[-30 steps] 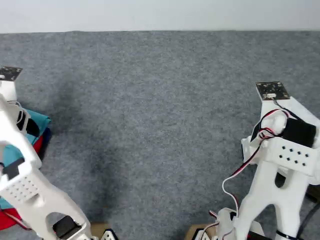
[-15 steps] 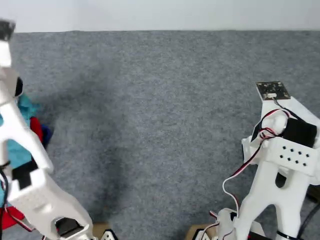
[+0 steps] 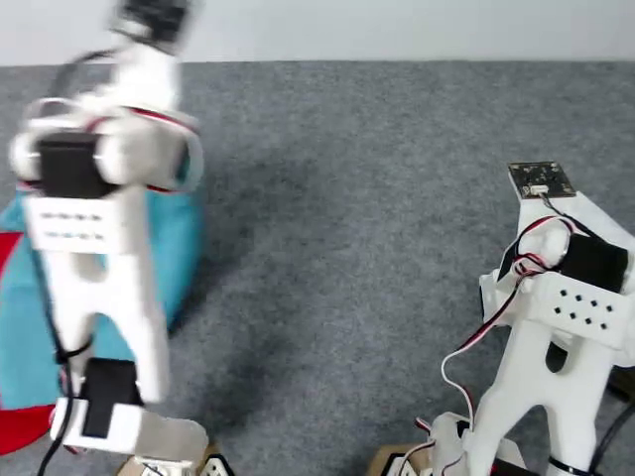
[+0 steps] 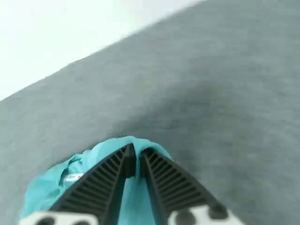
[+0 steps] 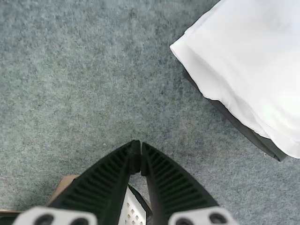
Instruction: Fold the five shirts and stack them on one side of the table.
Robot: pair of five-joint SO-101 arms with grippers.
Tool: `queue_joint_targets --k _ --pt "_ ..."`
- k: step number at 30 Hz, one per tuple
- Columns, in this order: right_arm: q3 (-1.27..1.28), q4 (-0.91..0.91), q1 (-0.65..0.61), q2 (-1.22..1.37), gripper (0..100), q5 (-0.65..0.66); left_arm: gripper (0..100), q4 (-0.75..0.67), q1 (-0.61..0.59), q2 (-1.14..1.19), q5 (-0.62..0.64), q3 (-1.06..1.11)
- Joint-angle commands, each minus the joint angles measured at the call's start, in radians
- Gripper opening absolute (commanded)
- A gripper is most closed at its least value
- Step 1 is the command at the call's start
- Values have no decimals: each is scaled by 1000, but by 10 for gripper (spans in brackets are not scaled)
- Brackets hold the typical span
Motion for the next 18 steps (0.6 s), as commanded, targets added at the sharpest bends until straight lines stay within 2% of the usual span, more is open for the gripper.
queue_joint_targets --k 1,6,9,14,18 --pt "-6 41 2 -30 9 -3 5 18 201 -60 5 68" --pt "-6 41 2 -30 9 -3 5 -6 419 -43 11 93" --pt "-6 41 2 -30 9 -5 5 -78 509 -40 11 90" --pt "40 41 2 -31 9 -5 5 -199 578 -32 11 -12" --pt "64 41 2 -31 9 -3 5 -278 572 -32 11 -116"
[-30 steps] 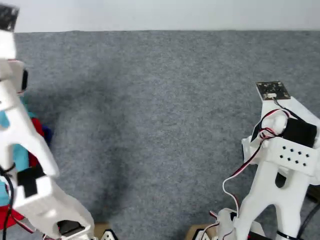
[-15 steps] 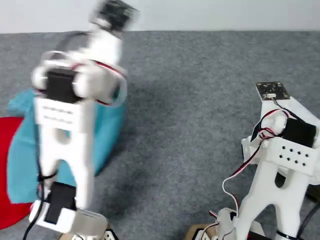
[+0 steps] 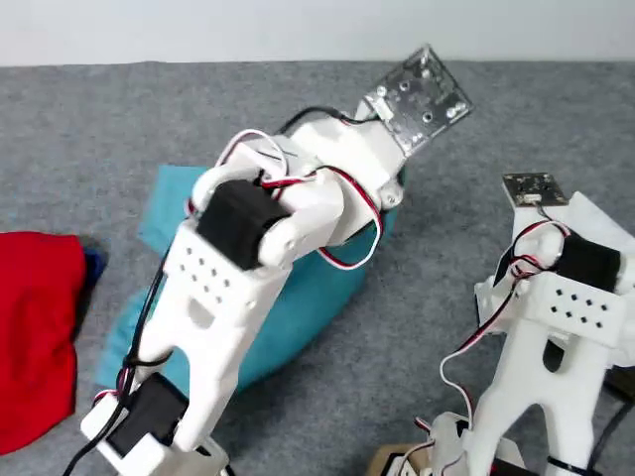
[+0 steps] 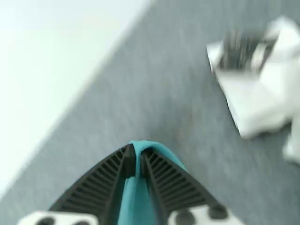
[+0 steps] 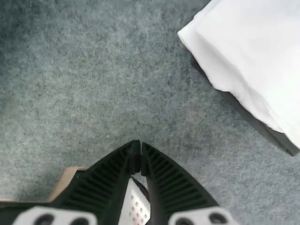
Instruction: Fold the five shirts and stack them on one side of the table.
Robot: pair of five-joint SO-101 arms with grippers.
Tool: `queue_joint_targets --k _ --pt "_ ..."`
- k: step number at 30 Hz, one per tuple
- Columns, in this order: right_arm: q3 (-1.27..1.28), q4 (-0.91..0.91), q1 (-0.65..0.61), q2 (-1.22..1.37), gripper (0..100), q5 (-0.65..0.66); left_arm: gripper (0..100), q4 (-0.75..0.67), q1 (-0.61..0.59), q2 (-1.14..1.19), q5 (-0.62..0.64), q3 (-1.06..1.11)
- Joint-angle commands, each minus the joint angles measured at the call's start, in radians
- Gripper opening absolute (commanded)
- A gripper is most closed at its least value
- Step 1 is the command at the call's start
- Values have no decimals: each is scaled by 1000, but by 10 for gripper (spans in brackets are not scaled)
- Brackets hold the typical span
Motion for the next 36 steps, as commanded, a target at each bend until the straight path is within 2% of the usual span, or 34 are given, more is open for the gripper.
queue_joint_targets --k 1,9,12,16,21,26,32,36 --pt "-5 41 2 -28 9 -3 5 -77 -5 -23 9 -97" --pt "-5 41 2 -28 9 -3 13 -72 -43 -21 9 70" --pt "-5 41 2 -28 9 -3 92 -66 -94 -29 40 145" --pt "-5 41 2 -28 9 -3 197 -14 -172 -31 184 156" --pt "-11 41 -7 -30 9 -3 202 80 -270 -34 169 154" --pt "-66 41 -81 -47 9 -2 202 222 -496 -74 157 99" --pt "-100 39 -355 -22 9 -6 202 227 -868 -189 155 130" --pt "-100 39 -507 28 9 -6 202 227 -1079 -275 86 189"
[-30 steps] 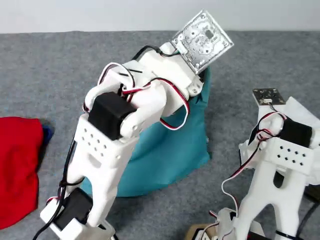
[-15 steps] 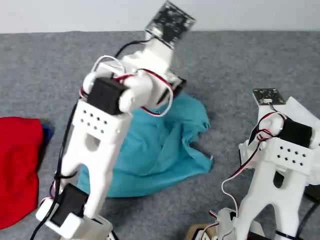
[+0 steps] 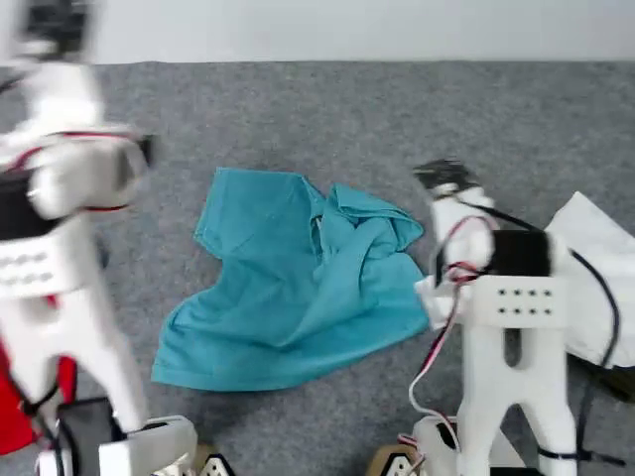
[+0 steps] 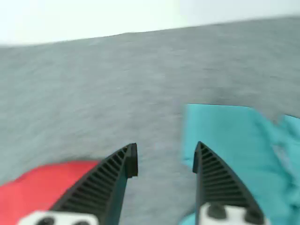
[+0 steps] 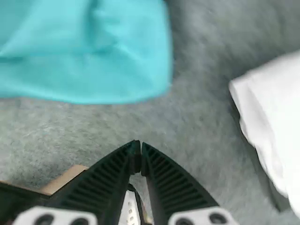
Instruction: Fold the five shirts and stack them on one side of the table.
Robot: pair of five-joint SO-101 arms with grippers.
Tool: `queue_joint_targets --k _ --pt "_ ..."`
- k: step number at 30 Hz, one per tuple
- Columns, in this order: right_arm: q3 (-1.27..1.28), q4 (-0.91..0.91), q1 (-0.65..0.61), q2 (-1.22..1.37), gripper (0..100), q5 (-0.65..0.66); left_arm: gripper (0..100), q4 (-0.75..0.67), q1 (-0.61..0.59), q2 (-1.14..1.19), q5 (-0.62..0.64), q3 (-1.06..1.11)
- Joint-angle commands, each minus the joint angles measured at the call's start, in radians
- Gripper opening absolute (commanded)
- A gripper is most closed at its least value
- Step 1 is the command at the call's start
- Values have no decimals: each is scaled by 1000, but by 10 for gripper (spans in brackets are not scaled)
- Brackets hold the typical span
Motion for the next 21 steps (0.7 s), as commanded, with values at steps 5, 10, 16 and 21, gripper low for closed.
queue_joint_targets --k 5,10,16,21 --pt "-74 38 -292 124 9 -5 202 21 -361 -199 -124 143" --pt "-224 38 -492 252 13 -21 202 20 -479 -293 -189 275" --pt "-437 38 -657 463 136 -94 202 20 -589 -339 -213 384" --pt "-589 36 -785 650 199 -133 202 20 -634 -342 -210 412"
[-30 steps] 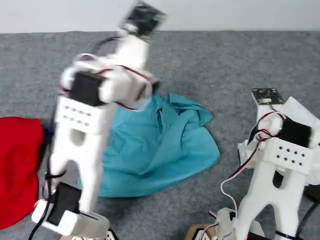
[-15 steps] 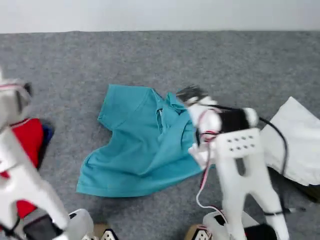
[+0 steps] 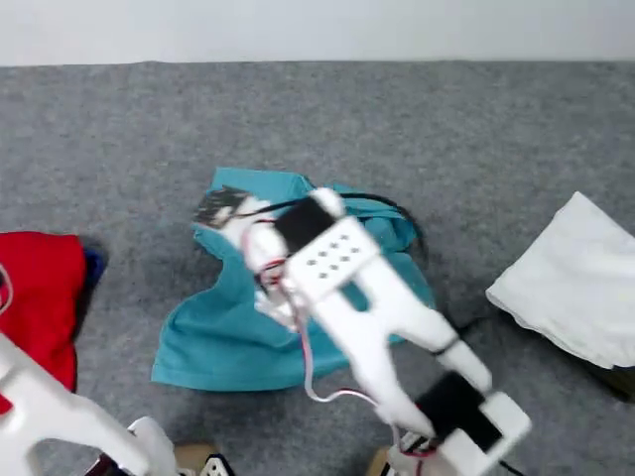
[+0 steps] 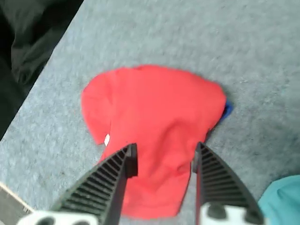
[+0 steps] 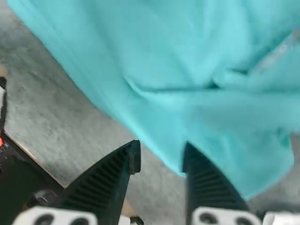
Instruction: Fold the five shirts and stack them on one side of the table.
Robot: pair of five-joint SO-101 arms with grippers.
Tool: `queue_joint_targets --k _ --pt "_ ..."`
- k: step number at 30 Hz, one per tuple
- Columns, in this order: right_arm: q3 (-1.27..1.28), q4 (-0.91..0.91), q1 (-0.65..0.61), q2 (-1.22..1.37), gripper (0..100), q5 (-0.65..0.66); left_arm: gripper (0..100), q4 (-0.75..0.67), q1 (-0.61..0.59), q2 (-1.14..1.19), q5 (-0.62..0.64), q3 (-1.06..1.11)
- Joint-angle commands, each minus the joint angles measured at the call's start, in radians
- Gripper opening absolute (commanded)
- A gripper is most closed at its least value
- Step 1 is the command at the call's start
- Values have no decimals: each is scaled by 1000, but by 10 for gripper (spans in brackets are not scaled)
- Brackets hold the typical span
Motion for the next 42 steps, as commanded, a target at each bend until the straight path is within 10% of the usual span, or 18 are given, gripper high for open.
queue_joint_targets --k 1,28,33,42 --pt "-137 36 -87 114 199 -20 202 17 -23 -28 -8 1" --pt "-404 36 -119 687 195 -2 202 17 -21 -28 -3 1" --pt "-428 38 -113 704 7 127 202 17 -21 -28 -3 2" --pt "-396 42 -35 507 9 167 202 17 -21 -28 -3 2"
